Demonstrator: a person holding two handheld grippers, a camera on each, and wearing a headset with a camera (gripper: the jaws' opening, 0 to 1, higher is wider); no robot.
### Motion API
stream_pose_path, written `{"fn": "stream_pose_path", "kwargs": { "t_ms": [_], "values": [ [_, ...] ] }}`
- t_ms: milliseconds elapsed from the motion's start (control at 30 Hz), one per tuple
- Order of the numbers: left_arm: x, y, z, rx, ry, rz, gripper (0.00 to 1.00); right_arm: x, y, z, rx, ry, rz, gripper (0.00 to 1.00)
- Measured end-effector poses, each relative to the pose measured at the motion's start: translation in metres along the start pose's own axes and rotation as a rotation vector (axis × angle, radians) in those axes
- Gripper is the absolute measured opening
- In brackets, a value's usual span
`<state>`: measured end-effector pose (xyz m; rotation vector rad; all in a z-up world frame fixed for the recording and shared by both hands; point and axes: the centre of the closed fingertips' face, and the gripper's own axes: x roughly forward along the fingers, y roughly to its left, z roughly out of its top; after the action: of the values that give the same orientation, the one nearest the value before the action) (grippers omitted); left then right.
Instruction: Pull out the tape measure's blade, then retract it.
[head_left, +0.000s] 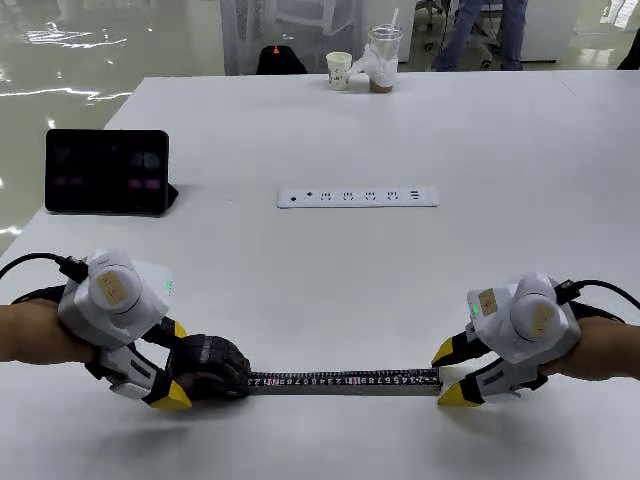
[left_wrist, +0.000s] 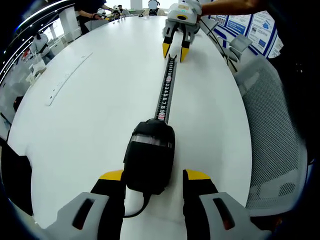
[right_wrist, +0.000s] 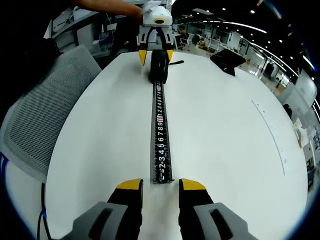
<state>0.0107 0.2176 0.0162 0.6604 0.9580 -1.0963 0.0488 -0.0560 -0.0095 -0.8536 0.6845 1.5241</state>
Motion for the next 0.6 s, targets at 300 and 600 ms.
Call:
{"fn": "stream_pose_path", "kwargs": {
  "t_ms": [300, 600],
  "values": [
    [-0.005, -0.006, 0.002, -0.041, -0.033, 0.008, 0.56, -0.009, 0.003, -0.001, 0.021, -0.010, -0.034, 0.35],
    [-0.013, -0.013, 0.004, -0.101, -0.073, 0.028, 0.69, -0.018, 0.007, 0.000, 0.060, -0.041, -0.070, 0.43]
  ]
}}
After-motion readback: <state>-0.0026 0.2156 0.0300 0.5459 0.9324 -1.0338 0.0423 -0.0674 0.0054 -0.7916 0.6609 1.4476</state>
